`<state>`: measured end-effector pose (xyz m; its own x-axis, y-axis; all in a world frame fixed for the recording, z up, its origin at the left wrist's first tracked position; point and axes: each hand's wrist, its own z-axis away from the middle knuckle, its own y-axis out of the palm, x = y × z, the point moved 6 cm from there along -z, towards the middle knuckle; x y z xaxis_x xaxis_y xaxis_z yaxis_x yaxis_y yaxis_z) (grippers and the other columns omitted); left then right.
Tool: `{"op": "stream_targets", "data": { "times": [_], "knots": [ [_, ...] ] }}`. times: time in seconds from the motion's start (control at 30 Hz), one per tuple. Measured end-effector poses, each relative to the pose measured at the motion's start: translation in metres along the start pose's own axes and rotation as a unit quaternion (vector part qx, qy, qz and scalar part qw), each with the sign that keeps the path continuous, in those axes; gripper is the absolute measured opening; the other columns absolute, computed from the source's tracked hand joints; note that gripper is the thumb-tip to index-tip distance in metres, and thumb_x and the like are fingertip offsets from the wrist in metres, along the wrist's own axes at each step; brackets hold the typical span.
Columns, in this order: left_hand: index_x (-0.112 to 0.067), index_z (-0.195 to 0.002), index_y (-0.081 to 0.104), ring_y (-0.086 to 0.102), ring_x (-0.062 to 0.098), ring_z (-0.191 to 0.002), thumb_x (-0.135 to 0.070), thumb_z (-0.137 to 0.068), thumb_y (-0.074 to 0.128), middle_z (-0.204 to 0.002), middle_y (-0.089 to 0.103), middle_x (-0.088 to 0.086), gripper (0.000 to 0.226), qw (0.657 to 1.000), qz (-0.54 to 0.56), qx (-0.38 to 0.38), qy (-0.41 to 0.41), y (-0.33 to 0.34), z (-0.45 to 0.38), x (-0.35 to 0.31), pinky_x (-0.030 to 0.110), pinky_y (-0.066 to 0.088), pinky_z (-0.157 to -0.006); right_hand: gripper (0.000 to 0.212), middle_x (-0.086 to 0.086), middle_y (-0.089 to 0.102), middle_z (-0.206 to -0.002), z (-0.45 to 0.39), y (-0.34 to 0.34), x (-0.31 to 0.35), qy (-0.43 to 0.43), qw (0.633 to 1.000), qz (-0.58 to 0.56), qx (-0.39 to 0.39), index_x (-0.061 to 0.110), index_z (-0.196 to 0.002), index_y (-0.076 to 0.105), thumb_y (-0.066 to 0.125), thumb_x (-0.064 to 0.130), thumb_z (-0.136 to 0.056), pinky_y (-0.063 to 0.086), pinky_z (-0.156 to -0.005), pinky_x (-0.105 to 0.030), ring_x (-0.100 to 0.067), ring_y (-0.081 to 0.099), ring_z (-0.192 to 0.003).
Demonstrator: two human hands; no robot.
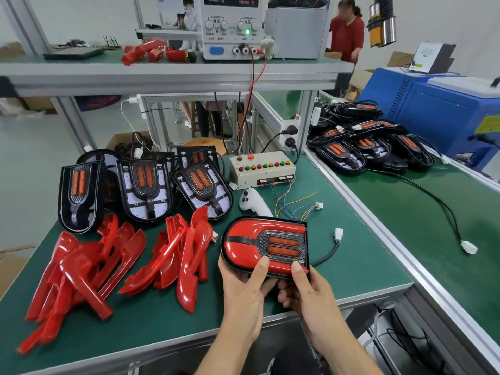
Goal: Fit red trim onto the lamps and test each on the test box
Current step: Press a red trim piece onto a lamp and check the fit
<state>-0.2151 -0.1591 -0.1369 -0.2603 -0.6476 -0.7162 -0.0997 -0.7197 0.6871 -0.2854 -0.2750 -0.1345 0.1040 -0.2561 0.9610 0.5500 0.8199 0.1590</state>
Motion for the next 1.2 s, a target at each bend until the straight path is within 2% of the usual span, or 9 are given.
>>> {"op": "stream_targets", "data": {
  "times": [0.13, 0.37, 0.47, 0.53, 0.63, 0.8, 0.93, 1.07, 1.2],
  "knots": [
    [-0.022, -0.138, 0.047, 0.067, 0.036, -0.114, -0.017, -0.065, 0.085, -0.128, 0.067, 0.014, 0.082, 1.0, 0.007, 0.002, 0.002, 0.0, 0.0, 0.0, 0.04, 0.061, -0.076, 0.031, -0.013, 0.069, -0.074, 0.001, -0.001, 0.0, 0.002, 1.0, 0.003, 0.0, 0.005, -0.105, 0.067, 0.055, 0.033, -0.103, 0.052, -0.059, -0.033, -0.022, 0.059, -0.062],
    [-0.021, -0.135, 0.046, 0.066, 0.035, -0.111, -0.008, -0.075, 0.077, -0.134, 0.062, 0.02, 0.069, 1.0, 0.019, 0.022, -0.012, 0.001, 0.0, 0.001, 0.043, 0.06, -0.079, 0.03, -0.014, 0.066, -0.075, 0.001, 0.0, 0.002, 0.001, 1.0, -0.016, 0.002, -0.001, -0.107, 0.066, 0.054, 0.027, -0.104, 0.049, -0.057, -0.033, -0.022, 0.057, -0.061],
    [-0.023, -0.135, 0.047, 0.065, 0.035, -0.111, -0.013, -0.079, 0.078, -0.134, 0.062, 0.02, 0.064, 0.999, 0.021, 0.02, -0.015, 0.002, 0.002, -0.001, 0.043, 0.06, -0.08, 0.03, -0.015, 0.067, -0.075, 0.002, 0.0, 0.002, 0.0, 1.0, -0.018, 0.004, 0.0, -0.106, 0.066, 0.054, 0.028, -0.104, 0.049, -0.057, -0.032, -0.022, 0.058, -0.062],
    [-0.028, -0.132, 0.049, 0.068, 0.035, -0.106, -0.027, -0.087, 0.076, -0.132, 0.065, 0.019, 0.052, 0.999, 0.02, 0.02, -0.024, 0.003, 0.002, -0.002, 0.043, 0.06, -0.079, 0.031, -0.014, 0.068, -0.075, 0.003, 0.0, 0.001, 0.001, 1.0, -0.016, 0.003, 0.001, -0.106, 0.066, 0.055, 0.03, -0.103, 0.05, -0.058, -0.033, -0.023, 0.059, -0.062],
    [-0.032, -0.129, 0.052, 0.071, 0.036, -0.101, -0.037, -0.089, 0.067, -0.127, 0.069, 0.017, 0.043, 0.999, 0.029, -0.01, -0.035, 0.002, 0.0, -0.002, 0.045, 0.061, -0.077, 0.029, -0.015, 0.071, -0.077, 0.002, -0.001, 0.0, 0.008, 1.0, -0.014, 0.006, 0.003, -0.107, 0.065, 0.055, 0.029, -0.103, 0.053, -0.057, -0.033, -0.024, 0.063, -0.063],
    [-0.031, -0.127, 0.055, 0.071, 0.035, -0.1, -0.017, -0.095, 0.066, -0.122, 0.071, 0.015, 0.037, 0.995, 0.034, -0.086, -0.024, -0.005, -0.003, -0.001, 0.05, 0.062, -0.08, 0.024, -0.015, 0.074, -0.08, 0.0, 0.001, 0.004, 0.011, 1.0, -0.003, -0.014, 0.009, -0.105, 0.068, 0.056, 0.03, -0.104, 0.055, -0.052, -0.032, -0.025, 0.066, -0.06],
    [-0.034, -0.128, 0.055, 0.071, 0.036, -0.109, -0.012, -0.092, 0.07, -0.122, 0.072, 0.012, 0.045, 0.995, 0.035, -0.093, -0.02, -0.009, -0.004, -0.003, 0.05, 0.062, -0.078, 0.021, -0.015, 0.074, -0.08, 0.001, 0.001, 0.005, 0.012, 1.0, 0.002, -0.02, 0.009, -0.105, 0.068, 0.058, 0.028, -0.103, 0.057, -0.051, -0.031, -0.024, 0.067, -0.058],
    [-0.031, -0.132, 0.053, 0.071, 0.037, -0.109, -0.028, -0.077, 0.083, -0.126, 0.07, 0.014, 0.063, 0.997, 0.038, -0.063, -0.025, -0.005, -0.003, -0.003, 0.05, 0.061, -0.081, 0.022, -0.014, 0.075, -0.08, 0.002, -0.001, 0.004, 0.002, 1.0, 0.001, -0.023, 0.01, -0.105, 0.068, 0.058, 0.03, -0.102, 0.06, -0.056, -0.03, -0.024, 0.069, -0.062],
    [-0.029, -0.135, 0.052, 0.069, 0.039, -0.113, -0.023, -0.082, 0.083, -0.128, 0.069, 0.015, 0.062, 0.998, 0.041, -0.045, -0.025, -0.006, -0.003, -0.002, 0.047, 0.061, -0.079, 0.021, -0.014, 0.076, -0.083, 0.001, -0.003, 0.001, 0.002, 1.0, -0.001, -0.019, 0.011, -0.107, 0.068, 0.058, 0.029, -0.102, 0.061, -0.06, -0.03, -0.025, 0.072, -0.067]
  ]
}}
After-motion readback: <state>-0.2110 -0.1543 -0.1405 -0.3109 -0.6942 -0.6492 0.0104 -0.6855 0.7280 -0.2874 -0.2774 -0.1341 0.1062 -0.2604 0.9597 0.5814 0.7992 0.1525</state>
